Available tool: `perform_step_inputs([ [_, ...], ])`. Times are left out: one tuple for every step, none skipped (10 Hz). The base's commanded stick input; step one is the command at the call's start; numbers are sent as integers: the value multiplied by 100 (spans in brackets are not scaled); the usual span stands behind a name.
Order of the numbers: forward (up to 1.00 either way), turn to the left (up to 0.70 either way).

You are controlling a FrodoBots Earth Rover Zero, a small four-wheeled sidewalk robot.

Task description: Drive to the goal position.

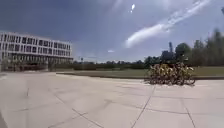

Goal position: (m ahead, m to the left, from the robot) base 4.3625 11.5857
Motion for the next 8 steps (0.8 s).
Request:
perform_step_inputs([
  [70, -10],
  [70, -1],
  [70, -1],
  [70, -1],
  [70, -1],
  [70, -1],
  [70, -1],
  [70, -1],
])
